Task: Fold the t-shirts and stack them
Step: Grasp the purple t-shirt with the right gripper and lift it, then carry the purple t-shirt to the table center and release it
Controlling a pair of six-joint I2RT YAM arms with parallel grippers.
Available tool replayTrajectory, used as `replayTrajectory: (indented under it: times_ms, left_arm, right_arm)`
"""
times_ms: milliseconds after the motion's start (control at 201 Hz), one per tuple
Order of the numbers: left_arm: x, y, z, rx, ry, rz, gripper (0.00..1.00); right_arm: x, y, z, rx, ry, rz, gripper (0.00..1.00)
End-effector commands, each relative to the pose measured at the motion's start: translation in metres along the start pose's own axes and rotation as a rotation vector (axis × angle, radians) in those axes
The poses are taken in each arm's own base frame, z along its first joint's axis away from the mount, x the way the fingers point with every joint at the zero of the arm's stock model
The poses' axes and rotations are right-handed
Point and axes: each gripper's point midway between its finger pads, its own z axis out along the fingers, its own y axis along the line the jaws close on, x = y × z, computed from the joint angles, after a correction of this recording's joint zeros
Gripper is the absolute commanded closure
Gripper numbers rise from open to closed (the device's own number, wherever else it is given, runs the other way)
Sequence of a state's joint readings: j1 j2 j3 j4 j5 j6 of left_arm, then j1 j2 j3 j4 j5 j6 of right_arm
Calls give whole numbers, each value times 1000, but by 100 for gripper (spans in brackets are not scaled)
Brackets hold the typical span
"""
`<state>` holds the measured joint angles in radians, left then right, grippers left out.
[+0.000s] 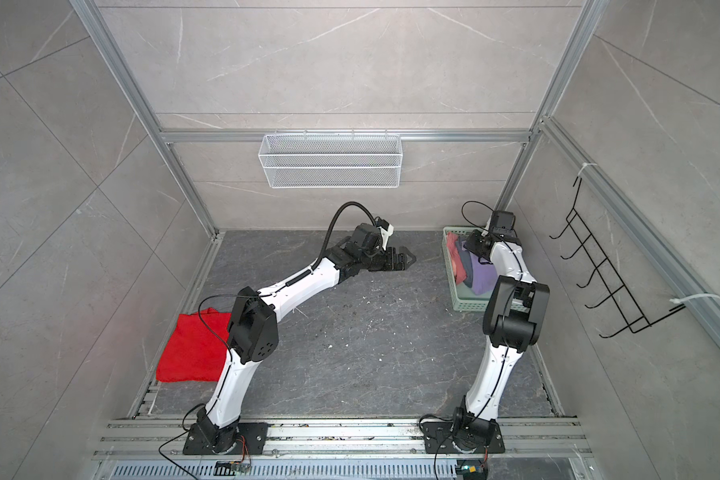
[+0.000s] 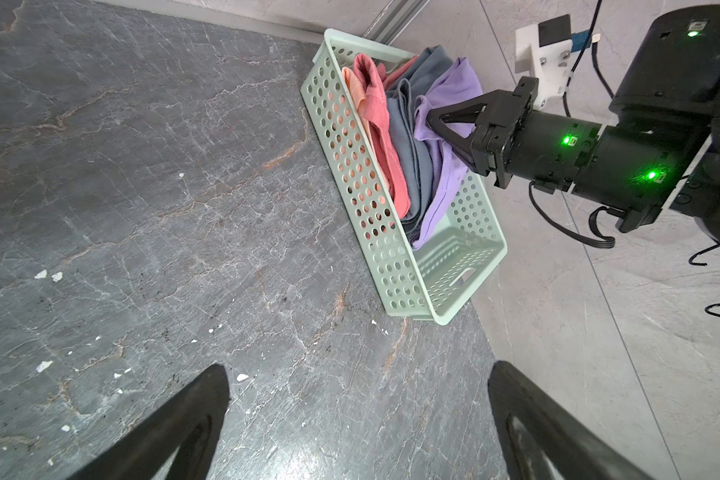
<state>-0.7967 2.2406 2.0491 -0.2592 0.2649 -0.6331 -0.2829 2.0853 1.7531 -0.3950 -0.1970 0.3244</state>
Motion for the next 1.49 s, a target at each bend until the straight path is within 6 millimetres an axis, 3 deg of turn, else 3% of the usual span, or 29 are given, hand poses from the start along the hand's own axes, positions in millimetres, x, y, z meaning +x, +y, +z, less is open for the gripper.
replayTrajectory:
  times_ms: [0, 144, 343, 423, 533, 667, 762, 901, 976, 1085, 1170, 1215, 1289, 1359, 1488]
  left_arm:
    - [-29, -38, -35, 79, -82, 32, 0]
    - [-29, -42, -40, 91, -88, 41, 0]
    - [-35, -45, -51, 94, -96, 64, 0]
    - [-42, -46, -62, 95, -123, 69, 0]
    - [-54, -42, -82, 103, -169, 61, 0]
    - [-70, -27, -116, 84, -236, 51, 0]
    - [-81, -13, -152, 41, -303, 53, 0]
    - [-86, 11, -219, -94, -410, 86, 5]
    - [-83, 21, -254, -198, -448, 118, 5]
    - [-73, 32, -293, -322, -485, 130, 3]
    - [-64, 41, -305, -367, -495, 115, 3]
    - [-59, 47, -305, -385, -488, 96, 3]
    - [-48, 59, -298, -417, -442, 59, 3]
    - [-36, 73, -285, -446, -382, 14, 4]
    - [-11, 89, -247, -444, -248, -66, 12]
  right_arm:
    - [-27, 15, -43, -3, -88, -11, 100]
    - [-49, 29, -87, -18, -187, -36, 100]
    - [-65, 46, -138, -49, -247, -31, 100]
    - [-68, 65, -168, -112, -284, -24, 100]
    - [-66, 114, -210, -213, -301, -103, 100]
    - [-58, 194, -275, -374, -335, -211, 100]
    - [-38, 254, -310, -542, -315, -240, 100]
    - [-7, 320, -335, -827, -235, -164, 100]
    - [5, 335, -335, -930, -169, -73, 100]
    - [27, 330, -303, -912, -52, 37, 100]
    - [64, 306, -244, -732, 113, 82, 67]
    - [80, 289, -217, -632, 170, 68, 54]
    - [98, 272, -191, -543, 214, 51, 47]
    - [106, 264, -178, -514, 231, 31, 40]
    - [122, 248, -164, -454, 253, 15, 39]
